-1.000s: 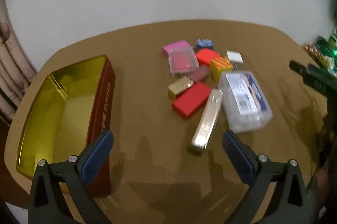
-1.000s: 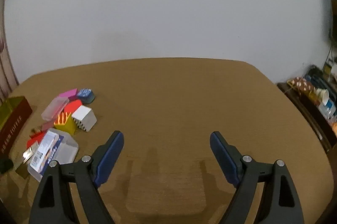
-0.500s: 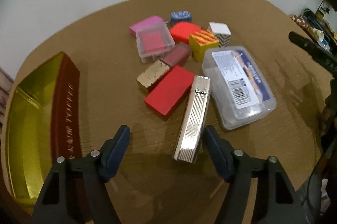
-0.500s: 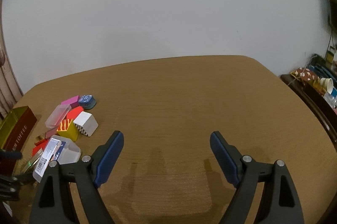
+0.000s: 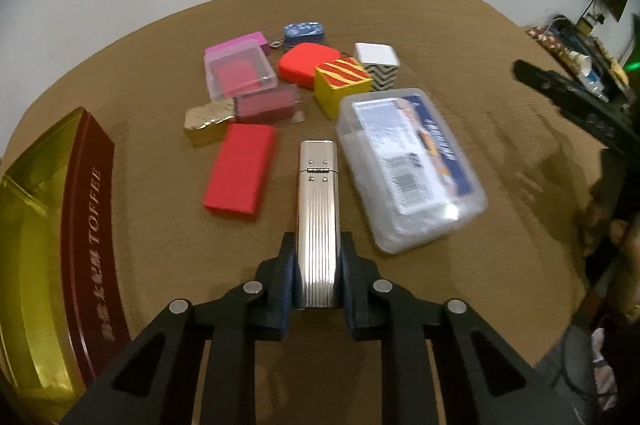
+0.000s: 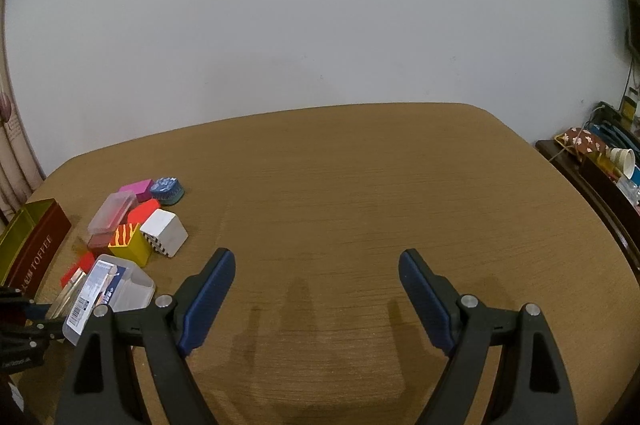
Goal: Organize rigid objects
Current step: 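Carry the silver bar into the gold tin and open the left tool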
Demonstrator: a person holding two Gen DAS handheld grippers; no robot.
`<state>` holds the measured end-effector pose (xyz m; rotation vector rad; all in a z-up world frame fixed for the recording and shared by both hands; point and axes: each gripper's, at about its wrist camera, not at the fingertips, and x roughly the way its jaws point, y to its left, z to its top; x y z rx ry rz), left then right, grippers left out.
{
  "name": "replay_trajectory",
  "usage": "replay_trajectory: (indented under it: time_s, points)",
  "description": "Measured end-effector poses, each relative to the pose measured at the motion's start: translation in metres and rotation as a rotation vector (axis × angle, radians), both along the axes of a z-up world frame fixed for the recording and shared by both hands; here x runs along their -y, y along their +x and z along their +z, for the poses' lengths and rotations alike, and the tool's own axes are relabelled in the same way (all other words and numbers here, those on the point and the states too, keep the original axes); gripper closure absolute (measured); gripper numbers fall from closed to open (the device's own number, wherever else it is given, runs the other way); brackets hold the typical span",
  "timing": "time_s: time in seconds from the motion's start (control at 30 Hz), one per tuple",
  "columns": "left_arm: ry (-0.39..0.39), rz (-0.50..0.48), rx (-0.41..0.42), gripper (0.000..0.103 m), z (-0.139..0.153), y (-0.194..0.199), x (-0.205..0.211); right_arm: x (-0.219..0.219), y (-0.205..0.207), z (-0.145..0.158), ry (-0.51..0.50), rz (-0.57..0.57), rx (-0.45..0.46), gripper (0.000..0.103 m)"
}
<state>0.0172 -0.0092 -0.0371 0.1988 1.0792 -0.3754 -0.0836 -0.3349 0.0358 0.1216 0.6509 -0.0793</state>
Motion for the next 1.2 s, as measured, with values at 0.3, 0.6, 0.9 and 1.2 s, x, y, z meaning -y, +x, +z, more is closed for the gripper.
replay_trajectory:
  time_s: [0.3,0.6,0.9,1.2]
  points:
    - [-0.05,0.169,0.082,0.086,0.067,-0.02,-0.054,-0.025,-0.005,-0.015,-0.004,-0.04,-0.004,0.016]
    - [0.188,0.332,0.003,0.086,0.063,0.042,-0.171,-0.037,0.004,-0.017,-0.027,-0.062,-0.011,0.016]
    - [0.322,0.359,-0.037,0.086,0.019,0.071,-0.209,-0.043,0.011,-0.018,-0.039,-0.067,-0.017,0.016]
    - [0.424,0.393,0.016,0.079,0.016,0.065,-0.2,-0.054,0.018,-0.02,-0.049,-0.073,-0.026,0.016]
